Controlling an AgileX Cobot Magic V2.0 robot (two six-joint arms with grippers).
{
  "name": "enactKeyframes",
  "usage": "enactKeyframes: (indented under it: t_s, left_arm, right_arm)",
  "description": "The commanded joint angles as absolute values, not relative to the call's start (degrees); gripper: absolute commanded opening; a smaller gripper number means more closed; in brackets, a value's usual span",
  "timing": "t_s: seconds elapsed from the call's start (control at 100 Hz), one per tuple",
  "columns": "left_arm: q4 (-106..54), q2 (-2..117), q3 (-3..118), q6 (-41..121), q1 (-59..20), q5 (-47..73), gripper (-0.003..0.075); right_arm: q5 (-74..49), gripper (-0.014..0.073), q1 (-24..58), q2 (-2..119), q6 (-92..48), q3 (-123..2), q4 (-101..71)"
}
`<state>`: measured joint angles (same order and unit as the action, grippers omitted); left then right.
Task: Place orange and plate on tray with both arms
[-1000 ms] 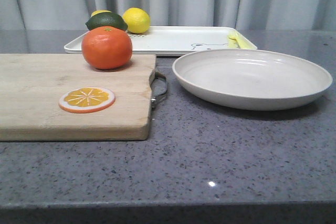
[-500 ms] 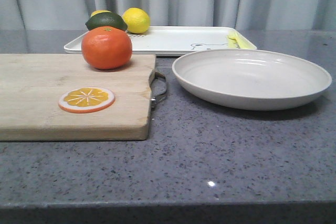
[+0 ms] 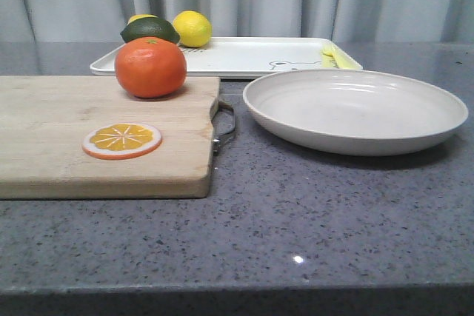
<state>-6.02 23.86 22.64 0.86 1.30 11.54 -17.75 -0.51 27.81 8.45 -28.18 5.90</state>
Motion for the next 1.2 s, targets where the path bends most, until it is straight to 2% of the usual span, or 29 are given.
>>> enactKeyframes:
  t_s: [0.0, 0.42, 0.88, 1.19]
  left_arm:
    - [-7.1, 26.3, 26.4, 0.4, 1.4, 11.1, 0.059]
    - [-12.5, 44.3, 40.9, 0.6, -0.5, 26.9, 0.0589]
    - [-13.5, 66.3, 59.8, 0.6, -16.2, 31.1, 0.0589]
    - [-14.4, 79.9, 72.8, 0.5, -22.8, 34.6, 0.0589]
  right_arm:
    - [-13.8, -0.0066, -0.8, 28.4, 8.5, -30.3, 6.3]
    - [-13.3, -0.0066, -0.8, 28.4, 8.5, -30.3, 6.3]
    - [-13.3, -0.0066, -0.8, 28.4, 8.5, -30.3, 6.3]
    - [-13.3, -0.0066, -0.8, 28.4, 8.5, -30.3, 6.3]
